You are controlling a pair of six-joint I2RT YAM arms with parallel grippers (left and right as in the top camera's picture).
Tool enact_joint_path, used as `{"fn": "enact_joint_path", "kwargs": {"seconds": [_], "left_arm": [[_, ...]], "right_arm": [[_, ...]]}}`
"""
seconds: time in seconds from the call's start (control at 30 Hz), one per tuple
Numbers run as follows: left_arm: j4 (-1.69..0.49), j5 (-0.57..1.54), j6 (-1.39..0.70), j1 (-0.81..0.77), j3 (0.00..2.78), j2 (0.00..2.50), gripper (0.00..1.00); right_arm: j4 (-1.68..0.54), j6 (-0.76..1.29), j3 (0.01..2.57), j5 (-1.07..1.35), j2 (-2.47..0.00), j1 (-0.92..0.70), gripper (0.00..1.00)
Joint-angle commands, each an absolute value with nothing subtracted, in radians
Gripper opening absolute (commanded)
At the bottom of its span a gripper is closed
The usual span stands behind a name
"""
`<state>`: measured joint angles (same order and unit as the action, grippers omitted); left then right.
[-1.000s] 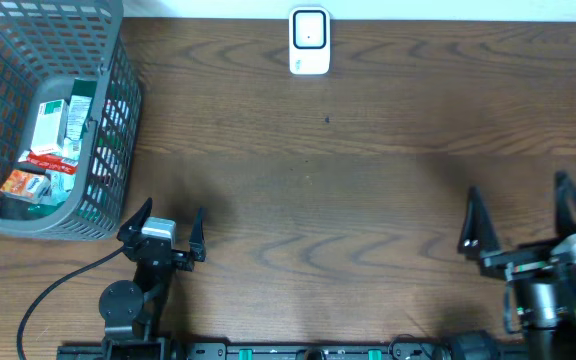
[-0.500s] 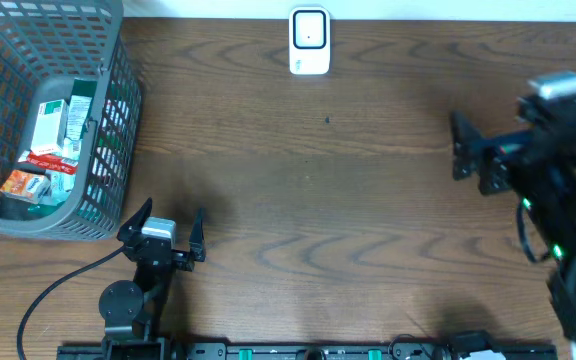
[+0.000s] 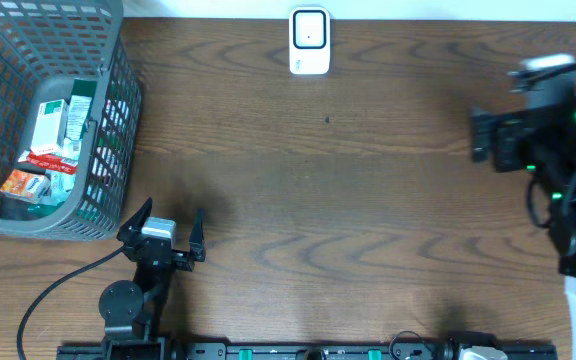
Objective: Scan the item barcode
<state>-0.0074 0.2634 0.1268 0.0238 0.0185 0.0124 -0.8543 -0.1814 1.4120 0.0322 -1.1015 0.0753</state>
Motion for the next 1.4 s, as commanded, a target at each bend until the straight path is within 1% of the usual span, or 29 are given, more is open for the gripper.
{"fn": "enact_joint_path", "kwargs": {"seconds": [0.0,0.1,0.27,0.63,0.83,1.37], "left_arm": [[-0.044,0.276,0.114,0.028,0.004,0.010,0.86],[-0.044,0.276,0.114,0.028,0.004,0.010,0.86],[-0.044,0.276,0.114,0.028,0.004,0.010,0.86],[-0.044,0.276,0.114,0.028,0.004,0.010,0.86],[-0.044,0.276,0.114,0.028,0.004,0.010,0.86],[-0.044,0.276,0.114,0.028,0.004,0.010,0.86]], "right_arm": [[-0.875,-0.128,1.426,0.026,-1.100,0.228,0.99],[-0.880,-0.128,1.427,0.027,-1.100,0.278,0.99],[-0.913,-0.128,1.427,0.028,-1.103,0.278,0.99],[-1.089,-0.128,1.426,0.028,-1.105,0.278,0.99],[-1.148,-0.128,1.426,0.028,-1.105,0.278,0.99],[-1.150,-0.128,1.426,0.028,-1.105,0.278,0.99]]}}
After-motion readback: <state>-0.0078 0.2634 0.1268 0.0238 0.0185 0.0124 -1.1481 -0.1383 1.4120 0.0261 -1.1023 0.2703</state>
